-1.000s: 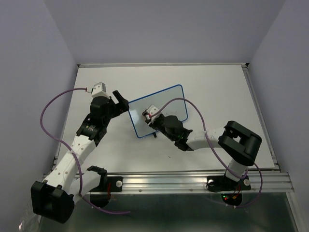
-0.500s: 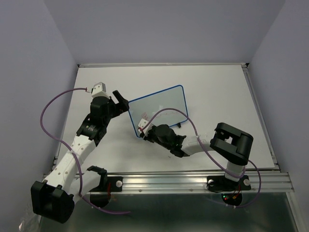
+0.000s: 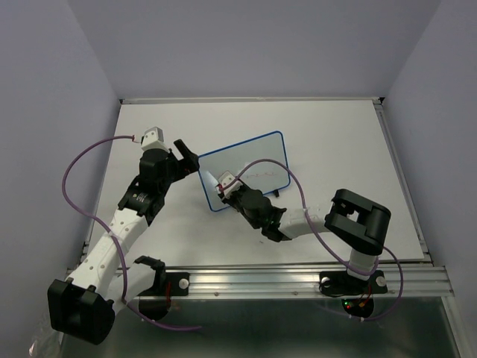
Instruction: Erase the whiteboard
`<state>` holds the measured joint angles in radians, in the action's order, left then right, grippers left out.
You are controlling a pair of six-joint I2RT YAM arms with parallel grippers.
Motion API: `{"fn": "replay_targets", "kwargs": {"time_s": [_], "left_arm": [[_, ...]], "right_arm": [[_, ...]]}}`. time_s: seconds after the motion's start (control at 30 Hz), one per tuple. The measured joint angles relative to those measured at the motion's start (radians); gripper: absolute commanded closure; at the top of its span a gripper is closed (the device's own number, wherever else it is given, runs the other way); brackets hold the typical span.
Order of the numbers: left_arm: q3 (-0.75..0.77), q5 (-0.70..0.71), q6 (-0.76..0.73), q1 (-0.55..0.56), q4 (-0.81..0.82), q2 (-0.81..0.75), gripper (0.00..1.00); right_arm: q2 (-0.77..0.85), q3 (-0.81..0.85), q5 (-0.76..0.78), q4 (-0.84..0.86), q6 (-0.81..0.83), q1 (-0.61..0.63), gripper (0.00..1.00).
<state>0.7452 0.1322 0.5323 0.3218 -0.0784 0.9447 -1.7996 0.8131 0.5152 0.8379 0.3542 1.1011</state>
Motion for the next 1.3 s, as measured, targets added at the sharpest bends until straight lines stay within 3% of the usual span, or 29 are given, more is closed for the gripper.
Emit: {"fn": "replay_targets", "kwargs": {"time_s": [0.33,0.9,1.3], "left_arm": [[-0.006,0.001,0.000,0.004,0.000,-0.015,0.01],[-0.012,0.001,0.000,0.005,0.000,-0.015,0.01],[-0.013,0.001,0.000,0.006,0.000,-0.015,0.01]], "right_arm": [[0.000,0.045,0.121,0.088,0.050,-0.002,0.94],[0.000,0.037,-0.105,-0.047,0.016,-0.002,0.95],[-0.003,0.041,0.000,-0.051,0.018,-0.001,0.96]]}}
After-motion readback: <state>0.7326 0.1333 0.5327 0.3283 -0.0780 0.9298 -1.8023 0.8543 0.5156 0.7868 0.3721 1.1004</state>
